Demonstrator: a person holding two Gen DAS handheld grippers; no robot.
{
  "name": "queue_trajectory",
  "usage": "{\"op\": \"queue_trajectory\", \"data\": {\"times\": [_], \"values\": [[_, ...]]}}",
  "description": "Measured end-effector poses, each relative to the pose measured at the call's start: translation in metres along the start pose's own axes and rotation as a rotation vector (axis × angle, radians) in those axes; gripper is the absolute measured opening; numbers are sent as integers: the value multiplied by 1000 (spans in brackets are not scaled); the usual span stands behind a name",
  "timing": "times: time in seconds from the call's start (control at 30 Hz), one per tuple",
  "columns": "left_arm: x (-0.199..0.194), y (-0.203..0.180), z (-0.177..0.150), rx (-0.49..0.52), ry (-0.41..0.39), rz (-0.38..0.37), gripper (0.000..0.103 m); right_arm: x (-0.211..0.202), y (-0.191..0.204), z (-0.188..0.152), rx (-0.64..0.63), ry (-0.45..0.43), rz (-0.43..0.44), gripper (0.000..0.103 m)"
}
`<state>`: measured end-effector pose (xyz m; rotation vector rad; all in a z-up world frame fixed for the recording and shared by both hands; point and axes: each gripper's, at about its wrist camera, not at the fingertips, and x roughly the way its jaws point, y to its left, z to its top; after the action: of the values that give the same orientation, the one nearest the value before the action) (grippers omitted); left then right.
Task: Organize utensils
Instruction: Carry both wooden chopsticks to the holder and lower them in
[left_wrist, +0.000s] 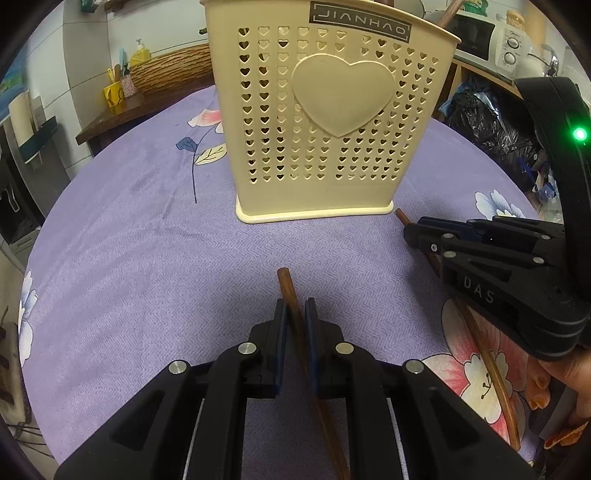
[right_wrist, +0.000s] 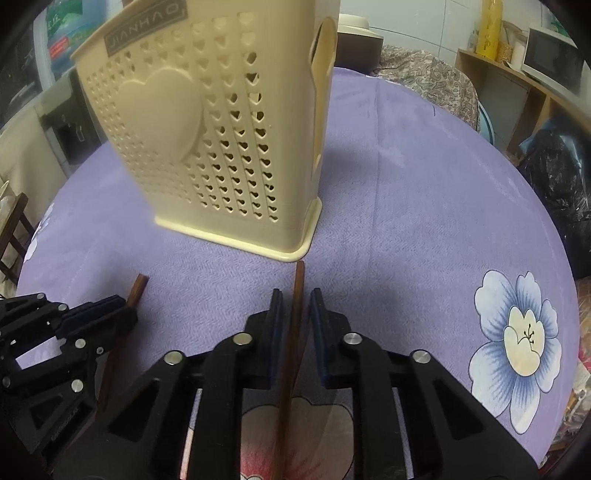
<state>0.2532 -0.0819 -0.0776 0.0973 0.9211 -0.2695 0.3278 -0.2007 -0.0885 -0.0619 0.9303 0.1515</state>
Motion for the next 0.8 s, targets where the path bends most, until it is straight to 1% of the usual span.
{"op": "queue_trajectory", "data": {"times": [0.03,0.27,0.4,0.5,0.67,0.8], "values": [[0,-1,0,0,-1,1,11,-1,0,-1,1,-1,1,8],[0,-5,-1,14,-7,19,11,-5,-11,-2,36,-7,49,7],[-1,-2,-1,-6,-11,-3,11,-13,-14,-6,55,-25,77,6],[-8,0,0,-13,-33,-18,10,-25,-18,-10,71,-47,108,6],[-40,5,6,-26,-110,-56,10,-60,-22,-13,91,-115,170,6],[-81,9,9,-29,-200,-81,10,-101,-26,-17,85,-194,195,6]]}}
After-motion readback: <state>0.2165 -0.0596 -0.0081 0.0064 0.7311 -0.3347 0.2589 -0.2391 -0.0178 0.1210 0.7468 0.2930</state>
